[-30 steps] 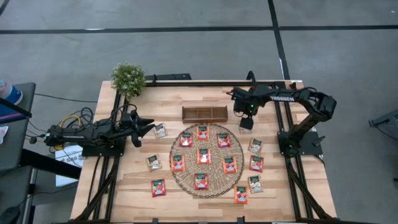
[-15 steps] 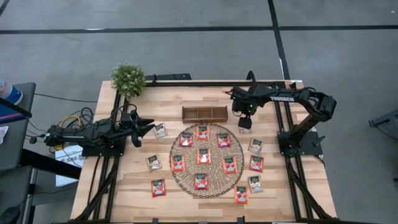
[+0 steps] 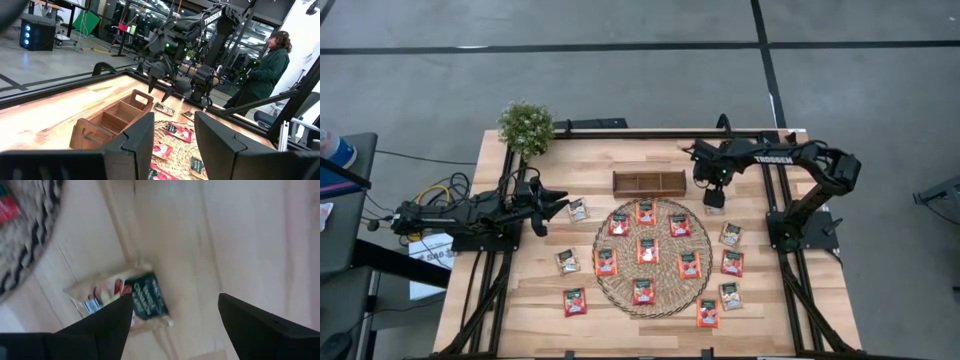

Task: Pick & Place Tea
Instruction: Put the brown tea bag into the right section of the wooden organizer

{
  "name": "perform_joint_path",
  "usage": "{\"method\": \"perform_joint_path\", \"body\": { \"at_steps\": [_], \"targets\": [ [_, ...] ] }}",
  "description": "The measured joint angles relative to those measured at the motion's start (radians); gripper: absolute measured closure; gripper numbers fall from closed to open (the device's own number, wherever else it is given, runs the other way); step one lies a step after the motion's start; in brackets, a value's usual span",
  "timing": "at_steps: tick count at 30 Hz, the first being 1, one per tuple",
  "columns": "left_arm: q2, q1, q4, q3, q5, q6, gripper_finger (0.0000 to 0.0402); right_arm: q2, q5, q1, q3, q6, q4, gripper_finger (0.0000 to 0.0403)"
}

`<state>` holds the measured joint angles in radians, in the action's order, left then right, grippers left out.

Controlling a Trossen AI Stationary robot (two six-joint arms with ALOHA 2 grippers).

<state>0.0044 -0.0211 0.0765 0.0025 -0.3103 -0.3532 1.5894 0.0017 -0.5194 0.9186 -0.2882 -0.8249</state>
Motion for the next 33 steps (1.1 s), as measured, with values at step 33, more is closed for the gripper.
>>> {"method": "perform_joint_path", "body": {
  "at_steps": [33],
  "targets": [
    [0.0, 0.0, 0.0, 0.0, 0.042, -0.003, 0.0269, 0.071, 0.11, 0.004, -0.087, 0.047, 0.104, 0.0117]
  ]
}}
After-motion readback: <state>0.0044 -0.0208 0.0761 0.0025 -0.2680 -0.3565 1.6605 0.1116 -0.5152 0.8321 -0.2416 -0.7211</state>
